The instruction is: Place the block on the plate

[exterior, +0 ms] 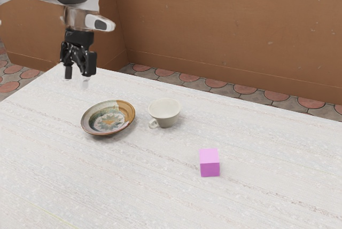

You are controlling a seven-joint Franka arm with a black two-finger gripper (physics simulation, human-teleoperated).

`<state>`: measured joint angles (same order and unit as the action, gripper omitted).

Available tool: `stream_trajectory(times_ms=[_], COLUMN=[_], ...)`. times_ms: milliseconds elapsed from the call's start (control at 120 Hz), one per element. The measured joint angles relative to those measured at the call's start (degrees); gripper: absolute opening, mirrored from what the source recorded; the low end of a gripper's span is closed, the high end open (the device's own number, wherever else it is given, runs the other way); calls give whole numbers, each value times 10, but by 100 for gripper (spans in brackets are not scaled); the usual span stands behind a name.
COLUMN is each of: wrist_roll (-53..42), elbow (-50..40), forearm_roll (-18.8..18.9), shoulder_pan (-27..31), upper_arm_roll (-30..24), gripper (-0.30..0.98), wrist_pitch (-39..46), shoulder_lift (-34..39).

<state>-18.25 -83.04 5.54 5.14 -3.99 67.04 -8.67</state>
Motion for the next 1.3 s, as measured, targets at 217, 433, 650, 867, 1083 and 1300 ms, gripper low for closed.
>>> stream_trajectory(times_ms=[217, 433, 650, 867, 1083, 1300], wrist_roll=[-84, -133, -159, -176, -188, -196], elbow=[7, 12, 52, 69, 95, 111], forearm_roll=[2, -11, -17, -17, -21, -23], shoulder_pan=[-15, -41, -119, -153, -172, -188], upper_arm_roll=[-33, -56, -56, -57, -57, -57], gripper=[69, 69, 69, 69, 69, 69], wrist_pitch=[132, 195, 251, 289, 321, 349], shoulder_lift=[1, -23, -97, -157, -228, -276])
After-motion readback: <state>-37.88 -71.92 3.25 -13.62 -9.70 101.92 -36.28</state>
